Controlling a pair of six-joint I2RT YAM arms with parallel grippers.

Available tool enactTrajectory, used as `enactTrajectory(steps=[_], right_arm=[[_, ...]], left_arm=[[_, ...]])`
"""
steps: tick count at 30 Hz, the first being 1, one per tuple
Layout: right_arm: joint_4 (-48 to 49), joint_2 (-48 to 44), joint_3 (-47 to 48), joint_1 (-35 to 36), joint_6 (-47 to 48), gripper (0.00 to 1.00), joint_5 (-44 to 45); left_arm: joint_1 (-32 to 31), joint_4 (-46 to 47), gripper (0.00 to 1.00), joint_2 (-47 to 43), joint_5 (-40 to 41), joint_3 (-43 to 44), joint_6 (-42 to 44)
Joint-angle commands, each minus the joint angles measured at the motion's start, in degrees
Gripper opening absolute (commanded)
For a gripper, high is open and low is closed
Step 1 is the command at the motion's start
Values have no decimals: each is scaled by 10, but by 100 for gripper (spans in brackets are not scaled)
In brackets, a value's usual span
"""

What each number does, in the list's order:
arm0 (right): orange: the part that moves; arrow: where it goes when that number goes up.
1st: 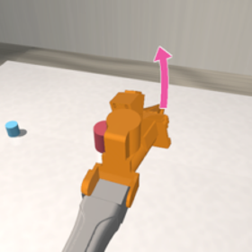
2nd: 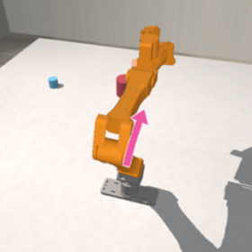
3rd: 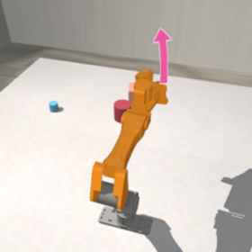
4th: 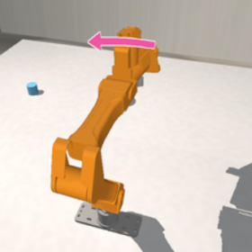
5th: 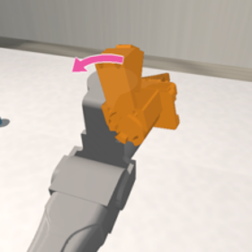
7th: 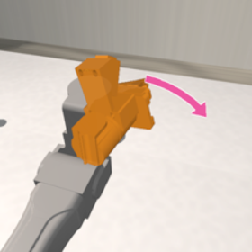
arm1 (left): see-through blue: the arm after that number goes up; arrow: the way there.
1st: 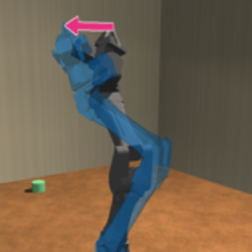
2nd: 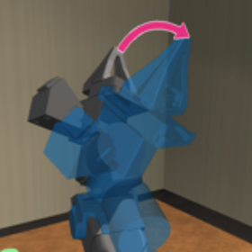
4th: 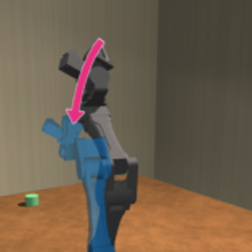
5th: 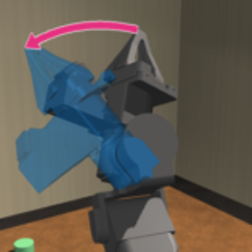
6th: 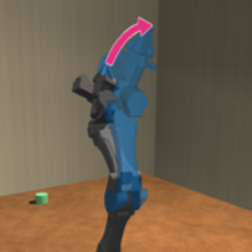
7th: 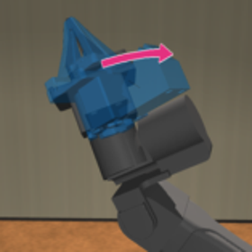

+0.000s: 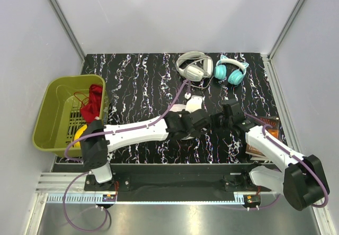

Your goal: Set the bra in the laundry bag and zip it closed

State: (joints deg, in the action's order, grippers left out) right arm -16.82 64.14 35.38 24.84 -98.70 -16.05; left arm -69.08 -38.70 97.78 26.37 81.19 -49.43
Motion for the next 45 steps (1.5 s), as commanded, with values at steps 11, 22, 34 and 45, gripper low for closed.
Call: enactTrajectory(steps=[11,22,34,45], right_arm=[[-19,-9,26,19,-22,0,22],[-32,-19,22,22,-14,0,19],[-48,-45,1,23,35,0,17],[-57,-42,6,20,109,0,12]], left_arm=[[12,-94,40,70,105,92,-38],[31,-100,8,73,129,86,-31],[67,-74,0,6,105,-2,22],[105,102,0,-162,-51,-182,115]])
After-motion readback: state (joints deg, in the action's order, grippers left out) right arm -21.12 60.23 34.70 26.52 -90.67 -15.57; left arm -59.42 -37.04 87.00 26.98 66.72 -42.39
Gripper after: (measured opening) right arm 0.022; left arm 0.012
